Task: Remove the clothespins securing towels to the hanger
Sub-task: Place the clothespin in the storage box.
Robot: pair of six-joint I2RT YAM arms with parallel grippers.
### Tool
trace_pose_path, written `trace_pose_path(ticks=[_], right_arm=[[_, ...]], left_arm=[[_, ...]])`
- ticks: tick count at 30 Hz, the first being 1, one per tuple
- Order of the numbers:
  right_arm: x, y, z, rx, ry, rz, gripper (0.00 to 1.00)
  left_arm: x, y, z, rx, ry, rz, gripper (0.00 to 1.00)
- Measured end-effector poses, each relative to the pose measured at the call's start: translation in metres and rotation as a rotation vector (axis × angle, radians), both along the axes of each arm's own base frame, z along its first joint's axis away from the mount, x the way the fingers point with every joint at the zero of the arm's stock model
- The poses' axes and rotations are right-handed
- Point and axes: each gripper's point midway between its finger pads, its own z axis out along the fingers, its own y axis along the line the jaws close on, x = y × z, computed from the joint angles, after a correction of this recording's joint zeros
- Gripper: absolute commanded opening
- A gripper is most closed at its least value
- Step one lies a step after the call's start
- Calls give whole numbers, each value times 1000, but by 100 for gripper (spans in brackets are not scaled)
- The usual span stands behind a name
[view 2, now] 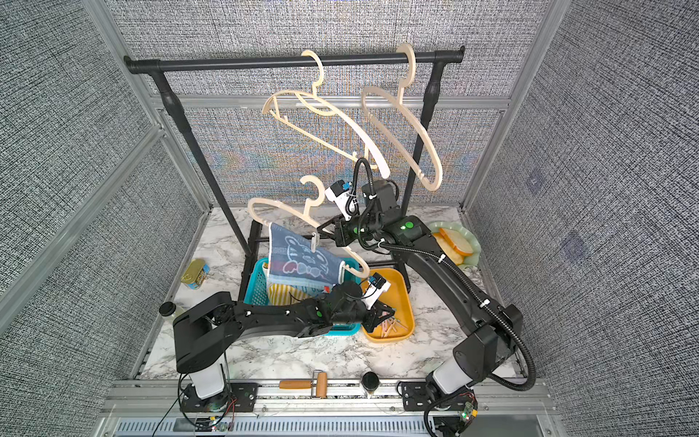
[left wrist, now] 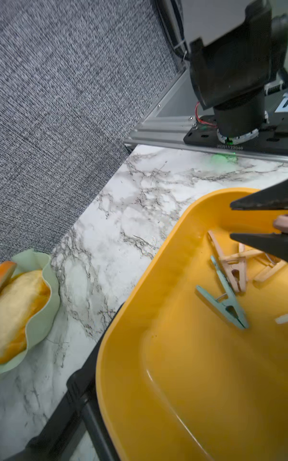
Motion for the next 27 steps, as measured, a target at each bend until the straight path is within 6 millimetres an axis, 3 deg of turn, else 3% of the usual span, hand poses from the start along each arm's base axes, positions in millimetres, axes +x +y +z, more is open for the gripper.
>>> trace_pose_path(ticks=[3,6,8,13,22,27], right_arm=[[-2,0,1,3,3,6,0],[-2,-1,2,4,4,4,0],[-2,-1,2,5,4,4,0],[-2,-1,2,5,3,4,0],[-2,-1,7,11,-7,5,0],[3,-6,16,35,-4,-1,0]], left_arm=[[11,-3,-4,14,-8,48,0],[16,-7,-9,25,-7,66,16],[18,-9,-12,40,-9,76,20],[24,-12,-15,68,-12,101,44],[20,-12,-19,114,-9,95,51],[-3,-19,-9,154,-39,42,51]])
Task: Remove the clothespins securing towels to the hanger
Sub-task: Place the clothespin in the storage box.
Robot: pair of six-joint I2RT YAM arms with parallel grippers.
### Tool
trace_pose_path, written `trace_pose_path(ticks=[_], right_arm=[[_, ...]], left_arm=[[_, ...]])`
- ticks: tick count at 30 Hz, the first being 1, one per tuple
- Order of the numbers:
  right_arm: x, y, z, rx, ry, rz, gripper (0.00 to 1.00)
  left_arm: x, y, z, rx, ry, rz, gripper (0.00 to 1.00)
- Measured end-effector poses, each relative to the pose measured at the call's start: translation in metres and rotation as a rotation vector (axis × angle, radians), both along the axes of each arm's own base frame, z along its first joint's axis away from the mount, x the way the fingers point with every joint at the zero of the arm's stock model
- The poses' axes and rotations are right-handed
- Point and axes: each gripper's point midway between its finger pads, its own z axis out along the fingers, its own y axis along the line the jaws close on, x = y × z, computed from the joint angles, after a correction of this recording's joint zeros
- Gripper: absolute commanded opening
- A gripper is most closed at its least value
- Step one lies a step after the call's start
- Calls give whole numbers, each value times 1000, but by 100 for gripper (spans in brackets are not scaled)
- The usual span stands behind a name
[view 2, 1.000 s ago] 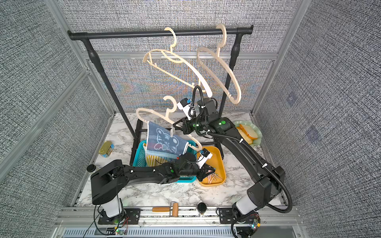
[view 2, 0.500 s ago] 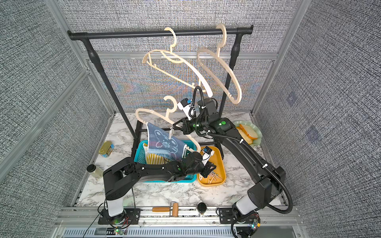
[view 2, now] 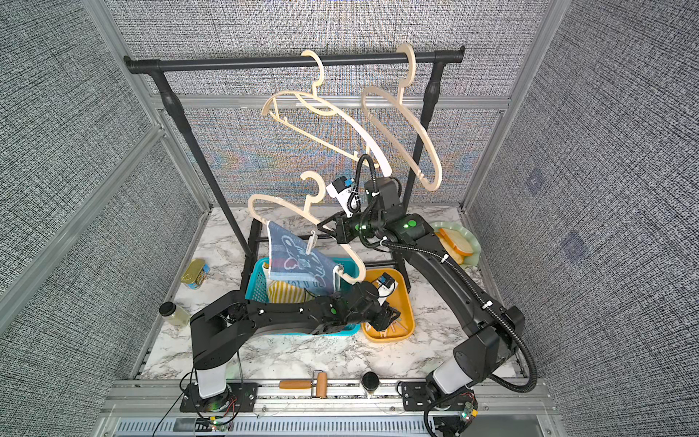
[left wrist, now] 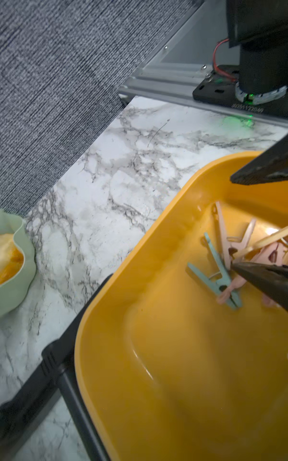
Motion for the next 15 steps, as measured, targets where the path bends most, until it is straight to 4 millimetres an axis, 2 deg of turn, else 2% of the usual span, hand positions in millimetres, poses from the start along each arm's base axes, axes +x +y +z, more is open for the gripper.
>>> trace_pose_path(ticks=[5,10,15], right_arm=[[7,-11,3,4,19,-2,0],[4,-16,-5,-25,31,9,0],[3,-24,-6,-35,24,13,0]], left_arm=[[-33,-9,36,-43,-32,-75,51],[-61,7,53,-45,-21,-120,49],[-79,28,74,-66,0,-167,48]])
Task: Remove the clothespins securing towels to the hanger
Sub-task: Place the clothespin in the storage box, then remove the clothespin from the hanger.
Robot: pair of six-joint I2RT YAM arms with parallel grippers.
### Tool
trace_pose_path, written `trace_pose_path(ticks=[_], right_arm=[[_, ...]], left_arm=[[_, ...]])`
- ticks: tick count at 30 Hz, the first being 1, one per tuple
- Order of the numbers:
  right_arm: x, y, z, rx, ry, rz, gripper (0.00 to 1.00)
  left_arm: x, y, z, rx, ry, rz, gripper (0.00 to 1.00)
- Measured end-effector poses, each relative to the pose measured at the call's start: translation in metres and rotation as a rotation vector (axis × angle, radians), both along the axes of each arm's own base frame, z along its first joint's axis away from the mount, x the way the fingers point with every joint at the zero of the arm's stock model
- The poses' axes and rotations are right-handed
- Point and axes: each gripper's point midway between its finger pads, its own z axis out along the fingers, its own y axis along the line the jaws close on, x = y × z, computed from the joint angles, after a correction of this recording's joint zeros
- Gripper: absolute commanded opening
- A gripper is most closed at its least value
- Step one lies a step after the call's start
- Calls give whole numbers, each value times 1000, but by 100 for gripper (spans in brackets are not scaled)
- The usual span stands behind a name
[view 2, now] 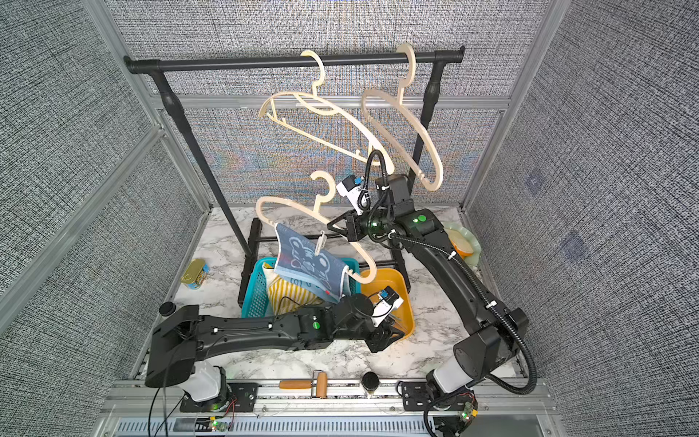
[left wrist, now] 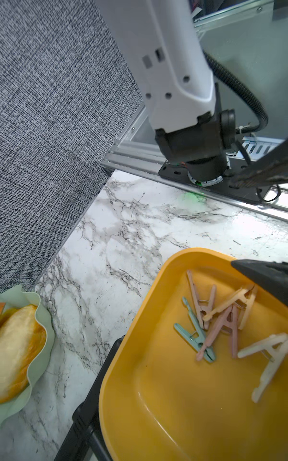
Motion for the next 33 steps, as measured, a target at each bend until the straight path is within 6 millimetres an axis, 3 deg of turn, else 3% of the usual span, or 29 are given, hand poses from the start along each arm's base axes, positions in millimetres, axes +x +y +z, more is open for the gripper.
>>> trace_pose_path(ticks=[7,10,17,22,27,33], right_arm=[[-2,-2,-2,3,-4,32,0],[-7,0,-3,10,1,66,0],[-20,5,-10,32,31,155,0],[-39,12,-10,43,19,251,0],[-64,20,-10,21,3,350,0],[-72,18,-10,8,10,375,0]], left_arm=[[-16,48,53,-48,-38,-46,47],[-10,77,69,-23,-68,18,47],[58,184,115,-61,-150,341,46],[110,252,115,-18,-154,569,44],[128,273,108,16,-125,586,45],[128,263,133,-30,-148,487,48]])
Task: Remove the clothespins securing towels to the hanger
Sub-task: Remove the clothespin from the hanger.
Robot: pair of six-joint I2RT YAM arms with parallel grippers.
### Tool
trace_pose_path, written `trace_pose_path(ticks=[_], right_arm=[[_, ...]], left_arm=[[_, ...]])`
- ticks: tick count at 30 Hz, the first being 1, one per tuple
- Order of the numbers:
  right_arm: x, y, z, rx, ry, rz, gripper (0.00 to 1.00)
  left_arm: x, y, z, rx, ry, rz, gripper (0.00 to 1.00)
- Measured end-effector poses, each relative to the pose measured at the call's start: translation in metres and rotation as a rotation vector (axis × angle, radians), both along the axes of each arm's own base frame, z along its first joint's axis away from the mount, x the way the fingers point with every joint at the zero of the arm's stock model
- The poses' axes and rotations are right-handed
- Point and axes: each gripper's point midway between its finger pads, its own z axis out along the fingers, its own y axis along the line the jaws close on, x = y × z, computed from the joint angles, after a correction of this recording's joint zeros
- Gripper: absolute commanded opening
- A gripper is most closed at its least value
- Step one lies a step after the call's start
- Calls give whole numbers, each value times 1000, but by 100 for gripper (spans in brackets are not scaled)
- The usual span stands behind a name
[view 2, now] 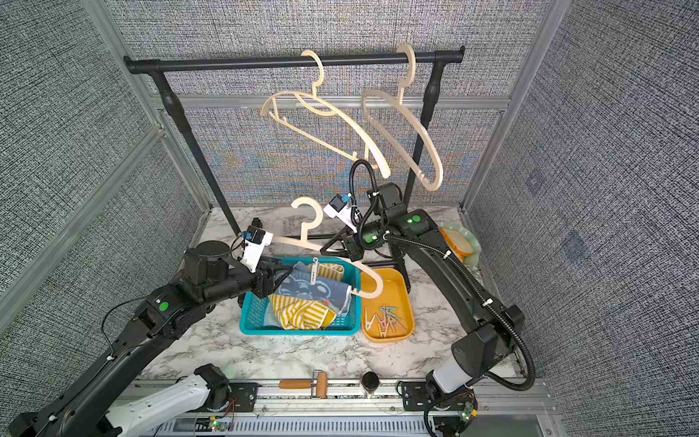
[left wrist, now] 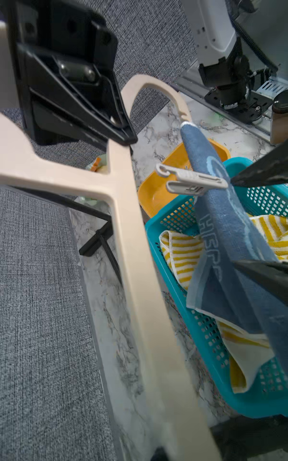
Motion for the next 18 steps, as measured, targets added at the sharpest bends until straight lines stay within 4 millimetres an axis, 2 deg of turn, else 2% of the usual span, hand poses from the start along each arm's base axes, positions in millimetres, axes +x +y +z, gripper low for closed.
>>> trace_pose_path(ticks=[5,8,13,18], right_arm=[[-14,6,22,17,-55,37,0],[-20,6,24,23,-71,60,0],[-18,8,2,-8,-23,96,0],[-20,11,-15,-22,24,145,0]], left_arm=[[-3,-5,11,5,-17,-55,49],[-8,-7,21,-1,-39,-84,51],[-13,-10,19,22,-45,-133,52],[-21,-11,0,56,-22,-187,54]])
